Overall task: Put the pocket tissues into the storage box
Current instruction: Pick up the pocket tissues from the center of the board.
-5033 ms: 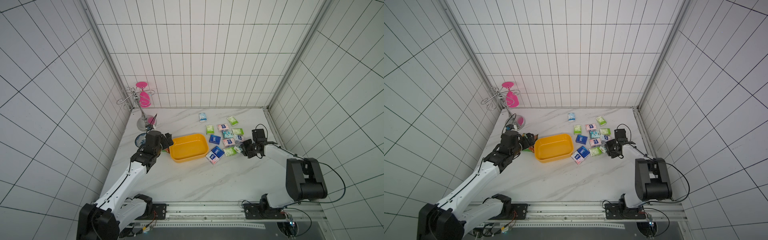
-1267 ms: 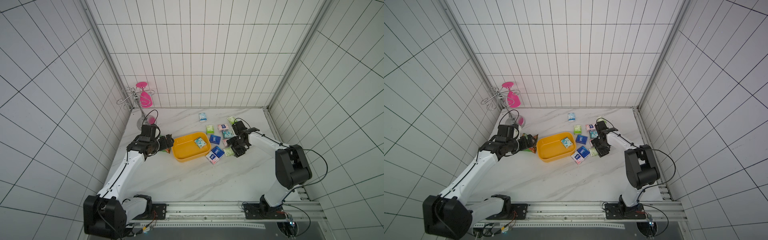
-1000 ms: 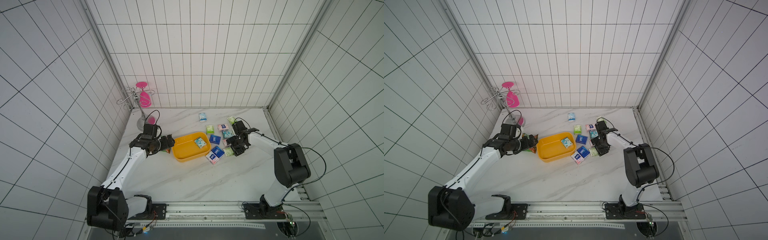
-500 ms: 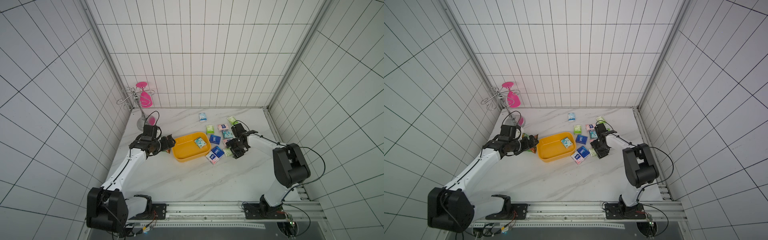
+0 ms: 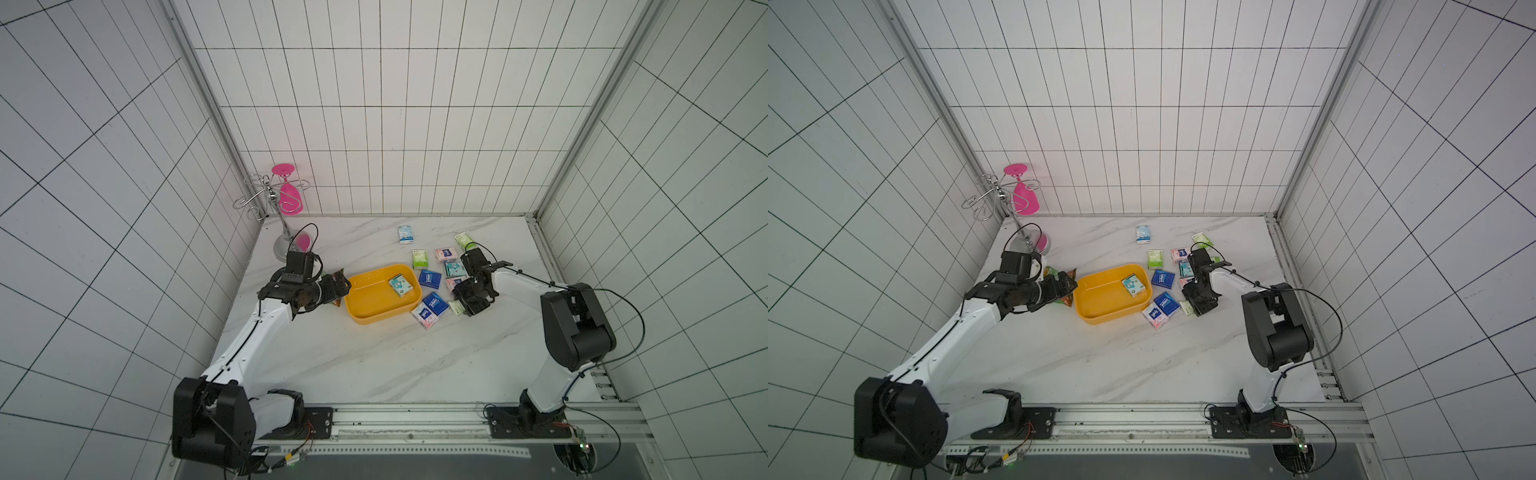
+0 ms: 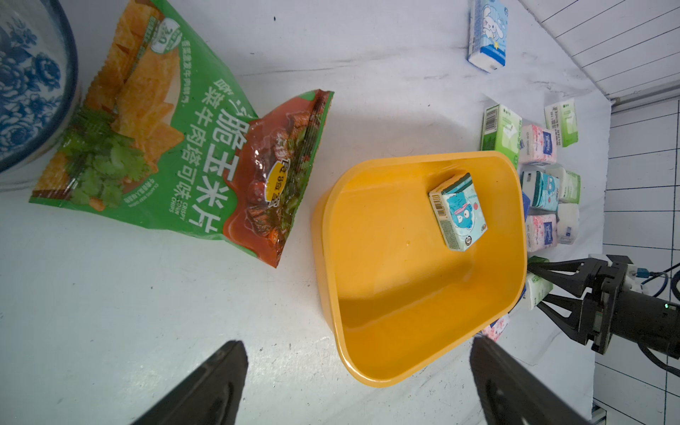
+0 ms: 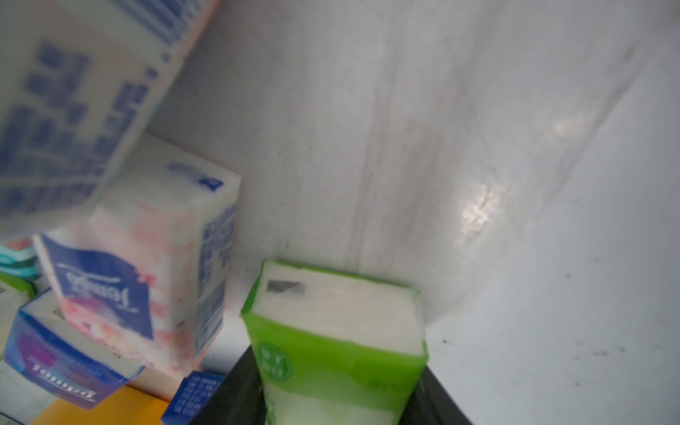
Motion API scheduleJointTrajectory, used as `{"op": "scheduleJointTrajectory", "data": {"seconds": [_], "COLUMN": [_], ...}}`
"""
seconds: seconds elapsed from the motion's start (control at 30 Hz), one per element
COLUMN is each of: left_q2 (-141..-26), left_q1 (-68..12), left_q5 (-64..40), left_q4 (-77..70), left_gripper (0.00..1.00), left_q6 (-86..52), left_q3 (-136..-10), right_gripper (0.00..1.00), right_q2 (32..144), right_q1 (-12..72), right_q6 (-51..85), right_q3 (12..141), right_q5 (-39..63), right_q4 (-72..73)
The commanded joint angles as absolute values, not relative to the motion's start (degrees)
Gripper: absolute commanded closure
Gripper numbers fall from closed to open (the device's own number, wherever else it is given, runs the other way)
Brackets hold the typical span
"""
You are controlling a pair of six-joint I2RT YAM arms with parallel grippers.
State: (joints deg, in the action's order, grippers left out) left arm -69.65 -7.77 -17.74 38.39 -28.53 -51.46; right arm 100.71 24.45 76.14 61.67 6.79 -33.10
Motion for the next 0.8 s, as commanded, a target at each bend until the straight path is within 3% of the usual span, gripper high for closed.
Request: {"op": "scheduleJointTrajectory", "data": {"seconds": [0.0, 0.4, 0.77], "left_q2": [-68.5, -70.9, -74.6], "left_q1": [-7.5, -6.5, -4.7], "left_q5": [-17.9, -19.0, -22.6], "left_q4": [37.7, 35.8, 33.7], "left_gripper": [0.02, 0.02, 0.02], "left_q6": [-28.4, -30.4, -33.3], "left_q3": [-50.8, -51.3, -53.0], "right_gripper": [0.48, 0.53, 0.54], "right_q2": [97.7, 89.1, 97.0], "right_q1": [24.9, 28.9, 36.9], "right_q6": [72.2, 37.8, 18.7], "right_q3": [61.2, 71.8, 87.0], "right_q5": [4.0, -0.2, 6.3], "right_q4": [-36.5, -45.4, -46.5]}}
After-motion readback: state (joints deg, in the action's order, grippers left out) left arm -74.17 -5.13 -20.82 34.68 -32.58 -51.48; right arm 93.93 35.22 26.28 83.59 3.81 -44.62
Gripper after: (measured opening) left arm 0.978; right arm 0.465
